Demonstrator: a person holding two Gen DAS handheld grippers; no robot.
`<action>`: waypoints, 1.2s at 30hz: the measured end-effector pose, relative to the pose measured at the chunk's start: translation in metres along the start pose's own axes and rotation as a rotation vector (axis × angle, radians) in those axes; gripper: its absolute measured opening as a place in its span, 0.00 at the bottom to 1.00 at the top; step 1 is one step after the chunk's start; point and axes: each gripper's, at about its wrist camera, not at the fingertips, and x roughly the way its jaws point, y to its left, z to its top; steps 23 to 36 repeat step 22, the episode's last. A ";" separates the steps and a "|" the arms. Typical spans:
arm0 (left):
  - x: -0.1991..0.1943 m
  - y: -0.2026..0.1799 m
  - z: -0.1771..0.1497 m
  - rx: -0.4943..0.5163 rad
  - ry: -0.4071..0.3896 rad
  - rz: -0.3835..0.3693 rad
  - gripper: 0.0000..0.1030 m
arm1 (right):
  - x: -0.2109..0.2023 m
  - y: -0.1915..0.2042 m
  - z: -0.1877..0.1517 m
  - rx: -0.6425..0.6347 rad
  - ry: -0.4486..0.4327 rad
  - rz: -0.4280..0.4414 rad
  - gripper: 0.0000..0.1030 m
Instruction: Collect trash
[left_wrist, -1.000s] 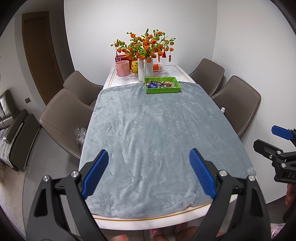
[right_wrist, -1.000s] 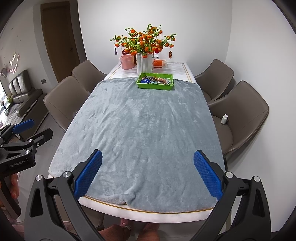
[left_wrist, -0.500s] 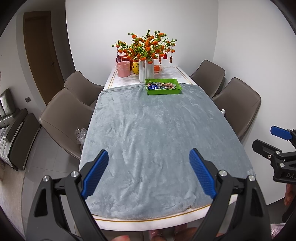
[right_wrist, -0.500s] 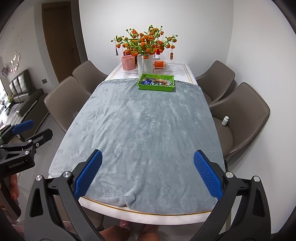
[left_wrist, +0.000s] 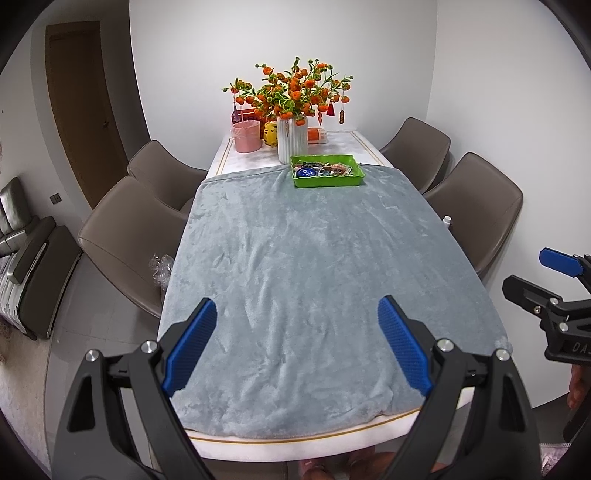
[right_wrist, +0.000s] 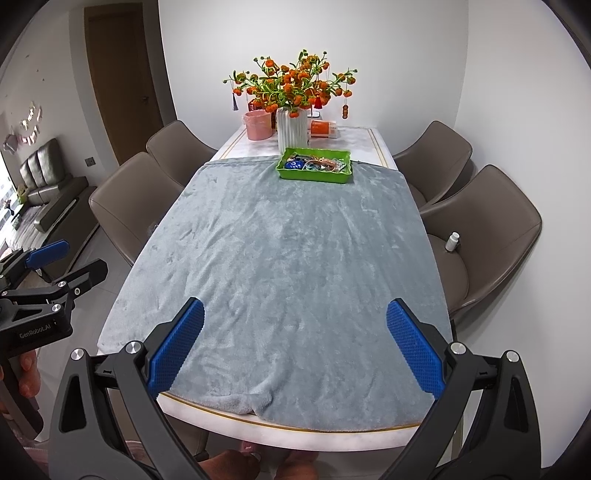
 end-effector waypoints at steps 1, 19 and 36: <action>0.000 0.000 0.000 -0.001 -0.002 -0.006 0.86 | 0.001 0.000 0.001 -0.001 -0.001 0.001 0.93; -0.009 -0.003 -0.007 -0.014 -0.041 -0.006 0.86 | 0.005 0.004 0.000 -0.009 0.000 0.008 0.93; -0.010 -0.003 -0.008 -0.015 -0.041 -0.006 0.86 | 0.005 0.005 -0.001 -0.012 -0.001 0.009 0.93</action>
